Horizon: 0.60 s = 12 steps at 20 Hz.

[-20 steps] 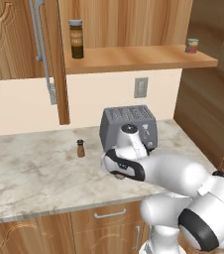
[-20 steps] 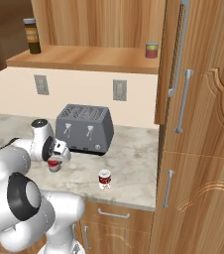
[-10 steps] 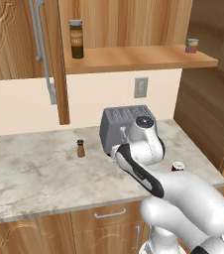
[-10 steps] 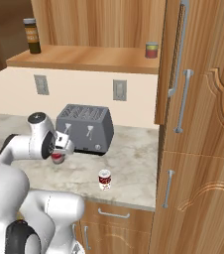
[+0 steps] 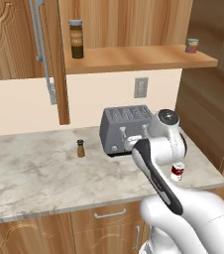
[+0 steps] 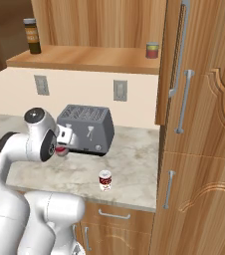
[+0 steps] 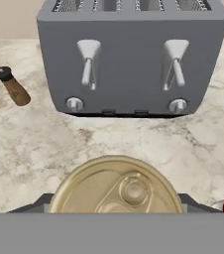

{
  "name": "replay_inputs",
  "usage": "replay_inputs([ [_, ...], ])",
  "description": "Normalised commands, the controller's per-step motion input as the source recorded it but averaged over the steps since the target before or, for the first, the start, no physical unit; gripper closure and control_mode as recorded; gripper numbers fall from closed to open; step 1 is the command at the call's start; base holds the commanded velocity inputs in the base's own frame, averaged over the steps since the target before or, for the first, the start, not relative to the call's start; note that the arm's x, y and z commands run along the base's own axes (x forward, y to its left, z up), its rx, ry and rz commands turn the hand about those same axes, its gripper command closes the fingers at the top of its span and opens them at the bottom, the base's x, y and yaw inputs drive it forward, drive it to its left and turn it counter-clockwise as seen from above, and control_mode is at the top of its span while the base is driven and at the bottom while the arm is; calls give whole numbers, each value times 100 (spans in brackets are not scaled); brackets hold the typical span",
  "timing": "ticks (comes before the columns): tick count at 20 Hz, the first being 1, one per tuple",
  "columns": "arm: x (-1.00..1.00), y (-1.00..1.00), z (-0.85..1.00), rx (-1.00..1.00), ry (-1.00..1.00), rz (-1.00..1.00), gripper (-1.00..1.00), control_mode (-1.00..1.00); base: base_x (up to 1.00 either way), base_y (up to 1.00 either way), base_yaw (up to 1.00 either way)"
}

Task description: Pick the cans from the counter and place them in their designated side in the cabinet.

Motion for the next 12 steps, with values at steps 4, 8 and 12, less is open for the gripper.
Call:
replay_inputs([
  [4, -22, -21, 58, 0, -18, 0, 100, -100, 0, 0, 0],
  [8, -20, -13, 60, 0, -17, 1, 100, -100, 0, 0, 0],
  [12, -19, -13, 63, 0, -18, 2, 100, -100, 0, 0, 0],
])
